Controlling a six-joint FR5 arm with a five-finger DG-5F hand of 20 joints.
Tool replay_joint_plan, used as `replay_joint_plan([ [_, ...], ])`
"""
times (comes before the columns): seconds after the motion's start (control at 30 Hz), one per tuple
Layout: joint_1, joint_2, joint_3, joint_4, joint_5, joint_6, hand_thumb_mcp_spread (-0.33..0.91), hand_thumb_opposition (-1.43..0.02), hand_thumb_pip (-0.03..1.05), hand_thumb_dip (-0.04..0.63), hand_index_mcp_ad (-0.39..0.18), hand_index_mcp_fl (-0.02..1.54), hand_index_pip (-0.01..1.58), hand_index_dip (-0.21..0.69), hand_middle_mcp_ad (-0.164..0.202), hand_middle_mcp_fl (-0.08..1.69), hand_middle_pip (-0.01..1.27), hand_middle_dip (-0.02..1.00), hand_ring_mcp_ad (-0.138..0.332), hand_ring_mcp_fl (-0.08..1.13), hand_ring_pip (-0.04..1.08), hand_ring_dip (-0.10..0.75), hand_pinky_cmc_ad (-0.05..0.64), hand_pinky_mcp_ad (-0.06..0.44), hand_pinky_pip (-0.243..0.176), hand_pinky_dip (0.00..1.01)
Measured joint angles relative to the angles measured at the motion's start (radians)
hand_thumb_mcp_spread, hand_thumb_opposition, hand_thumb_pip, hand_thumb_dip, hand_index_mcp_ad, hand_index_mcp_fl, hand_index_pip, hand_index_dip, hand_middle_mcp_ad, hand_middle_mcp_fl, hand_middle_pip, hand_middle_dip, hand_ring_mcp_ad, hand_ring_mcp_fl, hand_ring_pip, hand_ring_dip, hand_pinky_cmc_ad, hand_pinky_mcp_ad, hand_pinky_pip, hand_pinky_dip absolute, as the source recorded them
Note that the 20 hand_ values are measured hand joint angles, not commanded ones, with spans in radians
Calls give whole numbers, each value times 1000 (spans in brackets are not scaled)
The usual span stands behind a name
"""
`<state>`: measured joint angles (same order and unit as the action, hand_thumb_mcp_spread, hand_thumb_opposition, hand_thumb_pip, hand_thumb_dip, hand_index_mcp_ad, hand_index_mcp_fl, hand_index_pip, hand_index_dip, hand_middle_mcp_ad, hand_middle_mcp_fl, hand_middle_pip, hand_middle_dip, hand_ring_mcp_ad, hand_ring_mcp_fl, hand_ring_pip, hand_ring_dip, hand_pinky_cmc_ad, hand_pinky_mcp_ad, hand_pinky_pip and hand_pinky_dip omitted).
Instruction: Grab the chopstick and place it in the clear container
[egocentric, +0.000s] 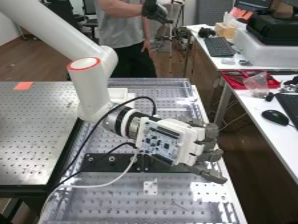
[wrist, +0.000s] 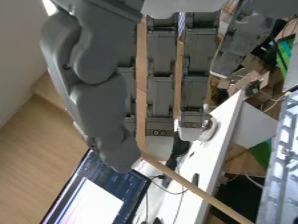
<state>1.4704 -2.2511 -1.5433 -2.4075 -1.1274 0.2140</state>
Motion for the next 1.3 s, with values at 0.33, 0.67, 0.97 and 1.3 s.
replay_joint_plan([
  [0.33,-12,26,60,-71,-31,-49,646,-1037,520,283,-124,962,927,-19,61,1089,531,620,87,899,94,541,340,216,49,183],
  [0.67,-30,82,116,-195,-56,-93,642,-1052,522,283,-122,991,906,-14,59,1091,518,623,70,927,91,541,340,234,51,183],
  [0.97,-34,160,144,-297,-72,-153,642,-1051,522,283,-122,993,890,-10,58,1089,518,620,70,927,91,541,340,232,51,183],
  [1.3,3,266,106,-394,-87,-165,646,-1058,522,283,-122,990,874,5,58,1096,518,623,72,942,93,541,342,251,51,183],
])
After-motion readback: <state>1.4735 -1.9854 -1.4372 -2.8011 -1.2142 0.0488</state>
